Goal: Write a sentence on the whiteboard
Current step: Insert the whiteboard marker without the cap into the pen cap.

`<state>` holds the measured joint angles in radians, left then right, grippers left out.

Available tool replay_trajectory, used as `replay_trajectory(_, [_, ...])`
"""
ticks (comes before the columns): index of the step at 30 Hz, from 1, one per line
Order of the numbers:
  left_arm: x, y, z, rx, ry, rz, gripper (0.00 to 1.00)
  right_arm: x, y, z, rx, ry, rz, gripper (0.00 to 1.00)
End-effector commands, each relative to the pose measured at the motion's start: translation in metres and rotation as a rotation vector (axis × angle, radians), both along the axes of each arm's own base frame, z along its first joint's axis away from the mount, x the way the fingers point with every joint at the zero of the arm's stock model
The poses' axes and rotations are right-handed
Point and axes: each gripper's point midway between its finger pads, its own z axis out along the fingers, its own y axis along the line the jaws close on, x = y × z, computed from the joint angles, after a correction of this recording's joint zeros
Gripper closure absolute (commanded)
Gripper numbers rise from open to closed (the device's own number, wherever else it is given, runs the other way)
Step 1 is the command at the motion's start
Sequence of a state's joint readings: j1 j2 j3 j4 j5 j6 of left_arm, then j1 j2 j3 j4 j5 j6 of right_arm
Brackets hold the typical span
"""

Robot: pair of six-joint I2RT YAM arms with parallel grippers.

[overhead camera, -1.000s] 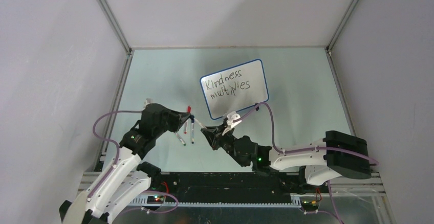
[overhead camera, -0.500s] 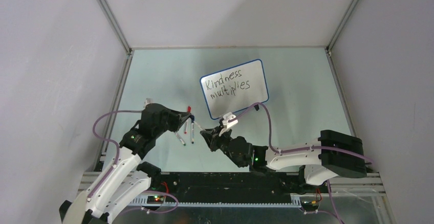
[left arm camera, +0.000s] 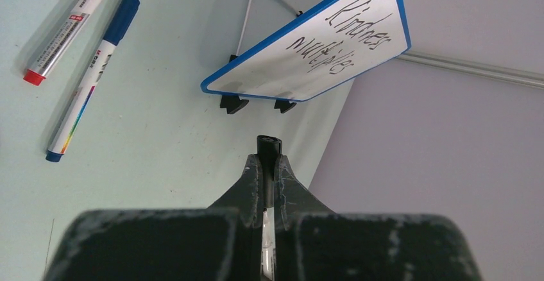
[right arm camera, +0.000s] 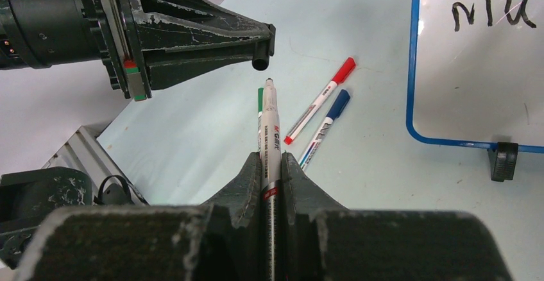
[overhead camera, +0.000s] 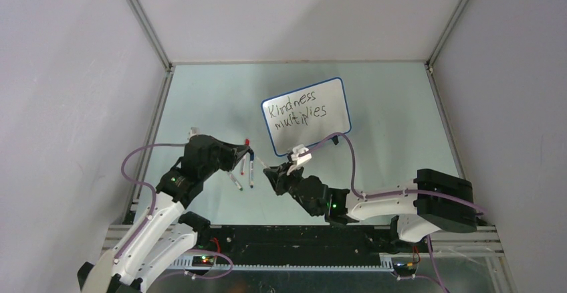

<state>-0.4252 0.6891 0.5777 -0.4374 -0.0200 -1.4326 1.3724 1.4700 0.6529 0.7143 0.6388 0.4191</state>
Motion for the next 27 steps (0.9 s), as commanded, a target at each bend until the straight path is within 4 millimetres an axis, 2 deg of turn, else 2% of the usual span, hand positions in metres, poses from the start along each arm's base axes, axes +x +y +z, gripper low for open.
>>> replay_trajectory(1, [0.0049, 0.0002, 0.0064, -0.015, -0.025, 0.012, 1.0, 0.0059, 0.0085, 0.0207, 0.07, 0.0, -0.016, 1.0])
replay_trajectory(27, [0.0043, -0.0008, 0.0041, -0.021, -0.025, 0.006, 1.0, 0.0143, 0.0132, 0.0217, 0.067, 0.002, -0.019, 1.0])
